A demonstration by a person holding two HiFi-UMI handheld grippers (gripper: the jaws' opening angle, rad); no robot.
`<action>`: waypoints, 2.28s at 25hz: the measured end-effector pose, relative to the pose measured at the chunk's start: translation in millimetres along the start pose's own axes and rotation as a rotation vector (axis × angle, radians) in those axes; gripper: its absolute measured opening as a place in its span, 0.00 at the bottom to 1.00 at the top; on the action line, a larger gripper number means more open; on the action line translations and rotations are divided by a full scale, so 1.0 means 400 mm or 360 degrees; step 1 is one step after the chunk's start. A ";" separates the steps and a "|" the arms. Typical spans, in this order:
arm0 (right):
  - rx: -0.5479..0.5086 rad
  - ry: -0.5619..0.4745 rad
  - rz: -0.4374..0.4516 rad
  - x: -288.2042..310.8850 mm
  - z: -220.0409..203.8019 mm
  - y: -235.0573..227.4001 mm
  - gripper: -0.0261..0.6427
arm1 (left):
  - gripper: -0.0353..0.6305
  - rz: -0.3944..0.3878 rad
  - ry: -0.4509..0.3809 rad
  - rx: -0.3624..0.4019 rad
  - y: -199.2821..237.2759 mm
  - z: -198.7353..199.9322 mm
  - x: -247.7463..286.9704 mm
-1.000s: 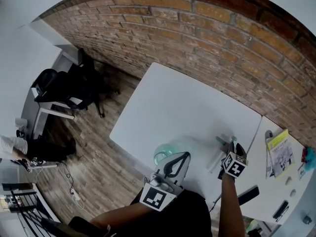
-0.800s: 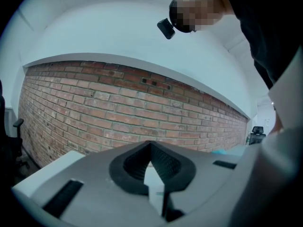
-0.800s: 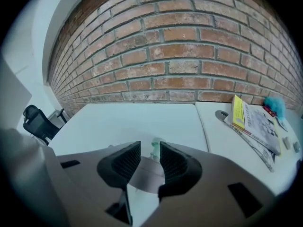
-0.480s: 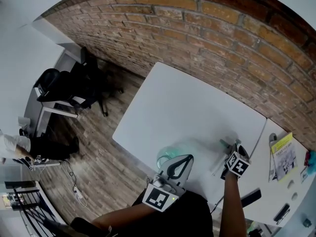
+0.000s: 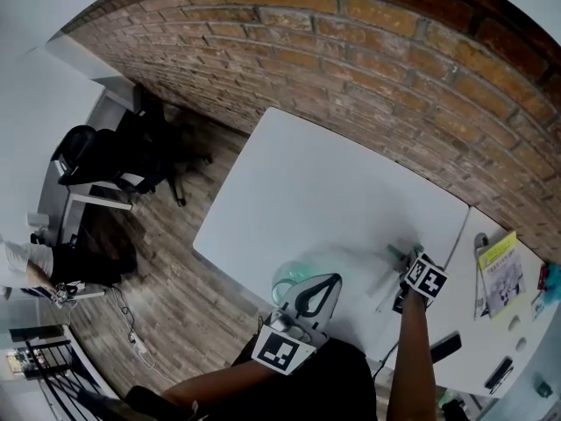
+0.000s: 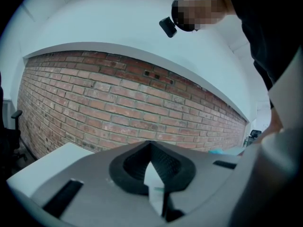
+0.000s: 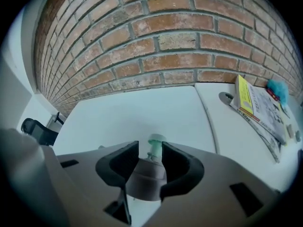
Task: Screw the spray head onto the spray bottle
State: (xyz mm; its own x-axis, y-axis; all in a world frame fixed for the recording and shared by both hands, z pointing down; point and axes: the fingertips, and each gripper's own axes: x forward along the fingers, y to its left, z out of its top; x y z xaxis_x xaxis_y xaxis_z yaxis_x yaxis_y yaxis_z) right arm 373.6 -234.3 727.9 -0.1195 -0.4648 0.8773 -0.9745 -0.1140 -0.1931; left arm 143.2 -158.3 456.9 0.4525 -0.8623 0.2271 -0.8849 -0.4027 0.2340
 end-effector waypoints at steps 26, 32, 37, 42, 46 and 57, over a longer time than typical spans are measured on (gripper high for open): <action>0.0081 0.0322 0.0131 0.045 -0.036 -0.003 0.26 | 0.05 -0.0039 -0.0056 -0.0128 0.027 0.011 0.038; 0.0044 0.0342 0.0139 0.056 -0.031 -0.002 0.25 | 0.05 -0.0036 -0.0058 -0.0126 0.035 0.012 0.033; 0.0089 0.0374 0.0170 0.057 -0.035 -0.003 0.25 | 0.05 -0.0066 -0.0048 -0.0103 0.025 0.011 0.036; 0.0093 0.0411 0.0176 0.059 -0.042 -0.009 0.25 | 0.05 -0.0079 -0.0066 -0.0111 0.020 0.014 0.041; 0.0130 0.0393 0.0191 0.056 -0.042 -0.010 0.21 | 0.05 -0.0090 -0.0085 -0.0111 0.017 0.023 0.040; 0.0037 0.0312 0.0227 0.024 -0.056 -0.005 0.17 | 0.05 -0.0133 -0.0087 -0.0089 -0.025 0.017 0.034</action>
State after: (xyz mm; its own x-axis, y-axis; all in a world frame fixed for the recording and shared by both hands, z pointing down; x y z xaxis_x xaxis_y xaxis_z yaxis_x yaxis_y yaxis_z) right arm 370.2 -218.9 746.7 -0.2923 -0.2983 0.9086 -0.9409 -0.0805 -0.3291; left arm 157.5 -168.0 451.3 0.5162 -0.8427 0.1530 -0.8362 -0.4574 0.3025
